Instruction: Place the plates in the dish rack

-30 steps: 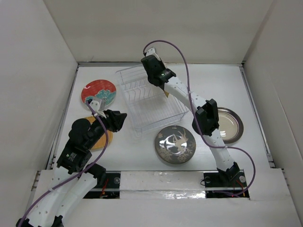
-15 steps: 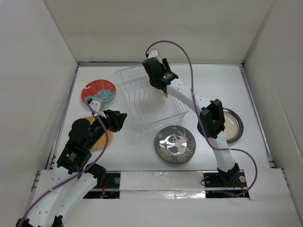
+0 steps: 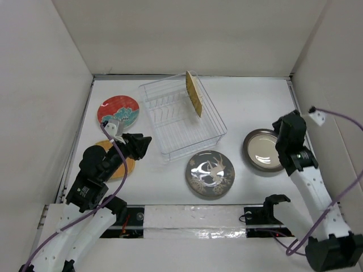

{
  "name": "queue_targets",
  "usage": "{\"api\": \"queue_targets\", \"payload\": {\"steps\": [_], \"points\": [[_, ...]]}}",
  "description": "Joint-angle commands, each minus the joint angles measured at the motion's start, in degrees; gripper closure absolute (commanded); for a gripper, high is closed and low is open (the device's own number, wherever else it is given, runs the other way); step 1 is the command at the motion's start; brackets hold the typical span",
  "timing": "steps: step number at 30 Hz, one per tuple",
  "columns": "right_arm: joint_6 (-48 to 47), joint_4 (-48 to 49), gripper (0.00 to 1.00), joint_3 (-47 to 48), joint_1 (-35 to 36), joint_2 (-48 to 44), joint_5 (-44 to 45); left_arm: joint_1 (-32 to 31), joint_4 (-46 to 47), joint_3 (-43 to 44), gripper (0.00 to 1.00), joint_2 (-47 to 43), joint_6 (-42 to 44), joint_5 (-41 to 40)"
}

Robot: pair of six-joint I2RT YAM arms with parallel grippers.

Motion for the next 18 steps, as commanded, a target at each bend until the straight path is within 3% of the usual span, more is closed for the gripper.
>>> {"api": "queue_targets", "payload": {"steps": [1, 3, 4, 8, 13, 18], "points": [[10.0, -7.9, 0.51, -7.6, -8.5, -8.5, -5.2, -1.1, 1.5, 0.6, 0.62, -0.7, 0.1, -0.1], [10.5, -12.0, 0.31, -10.8, -14.1, -11.5, -9.5, -1.6, 1.6, 0.5, 0.62, -0.5, 0.2, 0.0], [10.1, -12.7, 0.29, -11.6, -19.9, -11.4, -14.4, -1.6, 1.6, 0.5, 0.62, -0.5, 0.1, 0.0], [8.6, -14.5, 0.26, -15.7, -31.3, -8.8, -22.7, -1.6, 1.6, 0.6, 0.62, -1.0, 0.1, -0.1], [9.2, -14.0, 0.23, -17.8, -33.5, -8.1, -26.1, -1.6, 1.8, 0.6, 0.62, -1.5, 0.2, 0.0], [8.4, -10.0, 0.2, -21.1, -35.8, 2.5, -35.4, -1.6, 1.7, 0.6, 0.62, -1.8, 0.2, 0.4]]}}
